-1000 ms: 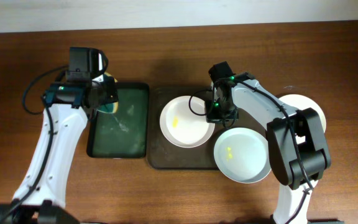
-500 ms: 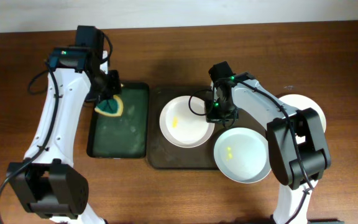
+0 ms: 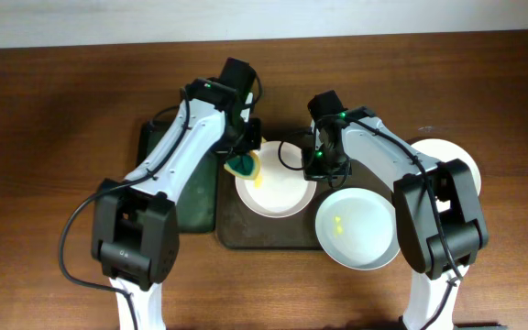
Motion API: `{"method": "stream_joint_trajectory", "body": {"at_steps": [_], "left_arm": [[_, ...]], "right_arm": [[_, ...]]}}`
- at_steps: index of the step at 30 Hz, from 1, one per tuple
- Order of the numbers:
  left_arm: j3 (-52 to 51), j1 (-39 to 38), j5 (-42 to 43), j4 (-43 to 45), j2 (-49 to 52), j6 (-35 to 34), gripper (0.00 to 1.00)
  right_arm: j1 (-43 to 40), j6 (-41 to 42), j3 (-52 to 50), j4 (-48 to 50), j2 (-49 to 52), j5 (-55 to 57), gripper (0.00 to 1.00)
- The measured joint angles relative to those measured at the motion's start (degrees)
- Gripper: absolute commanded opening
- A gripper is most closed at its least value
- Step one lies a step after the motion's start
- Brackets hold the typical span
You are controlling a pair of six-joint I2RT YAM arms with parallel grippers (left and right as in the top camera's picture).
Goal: Clean dirty plates on tray and stack at the side
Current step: 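Lift the sponge with the left gripper and move it to the held plate, then scrub the plate held by the right gripper with the sponge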
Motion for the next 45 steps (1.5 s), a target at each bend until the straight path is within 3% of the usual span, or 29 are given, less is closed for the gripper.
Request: {"method": "stream_joint_trajectory", "body": {"at_steps": [8,19,29,41,45], "left_arm": [[0.0,-3.5,-7.2,0.4,6.9,-6.6,0.0],[1.7,-7.6,-12.9,1.5,11.9,-9.6,0.0],[3.1,-4.7,4.5,-2.0,13.1,5.6,0.0],[2.6,-4.7,11.4,-0.4,13.5,6.5,0.0],[2.0,-4.5,21.0,3.2,14.4,6.9,0.0]], "right_arm": [[0.0,0.0,0.0,0.0,0.0,0.0,0.04],[0.0,0.0,0.0,0.0,0.0,0.0,0.04],[-0.6,-0.4,0.0,-1.1,0.0,1.3,0.04],[-0.9,-0.5,0.0,-1.1,0.0,1.6,0.04],[-1.3,-0.5,0.0,-1.2,0.0,1.6,0.04]]}}
